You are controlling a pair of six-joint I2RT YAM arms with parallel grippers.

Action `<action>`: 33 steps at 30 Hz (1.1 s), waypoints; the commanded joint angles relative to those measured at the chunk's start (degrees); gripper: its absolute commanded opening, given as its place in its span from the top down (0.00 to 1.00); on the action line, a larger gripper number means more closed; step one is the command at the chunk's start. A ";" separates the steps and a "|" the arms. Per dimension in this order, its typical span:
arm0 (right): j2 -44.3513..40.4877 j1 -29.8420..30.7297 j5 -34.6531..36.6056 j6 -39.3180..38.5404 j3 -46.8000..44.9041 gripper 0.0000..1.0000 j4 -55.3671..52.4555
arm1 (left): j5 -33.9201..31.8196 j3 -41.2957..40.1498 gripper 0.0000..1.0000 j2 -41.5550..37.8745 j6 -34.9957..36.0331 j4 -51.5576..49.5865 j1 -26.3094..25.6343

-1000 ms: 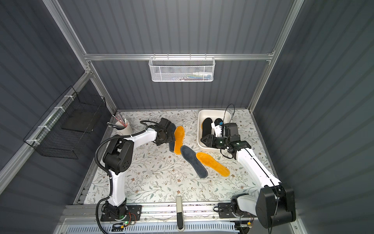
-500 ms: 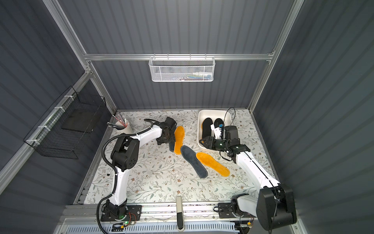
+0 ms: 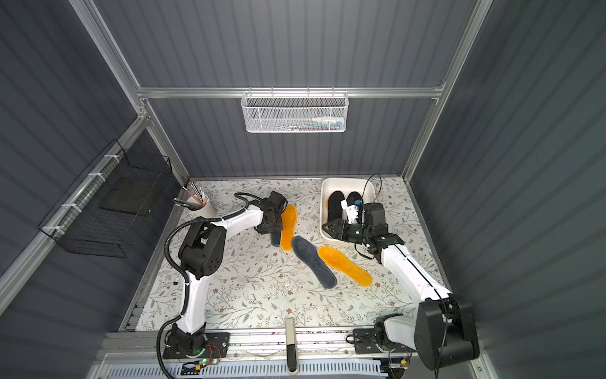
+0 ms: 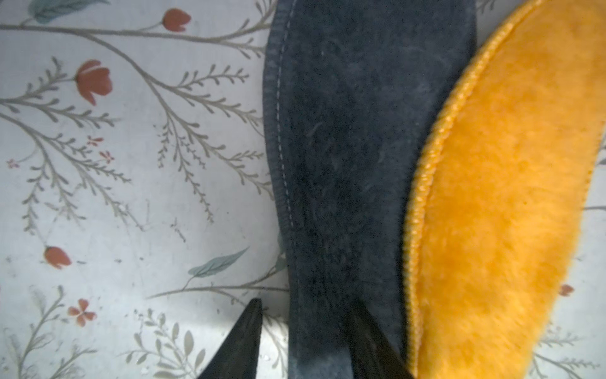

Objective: Put the insoles into the storage box
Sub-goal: Pick up the insole from the center of the board.

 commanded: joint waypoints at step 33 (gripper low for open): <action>-3.38 0.11 2.70 1.41 1.76 0.52 -5.77 | -0.98 -20.71 1.00 -8.54 6.96 -0.08 5.68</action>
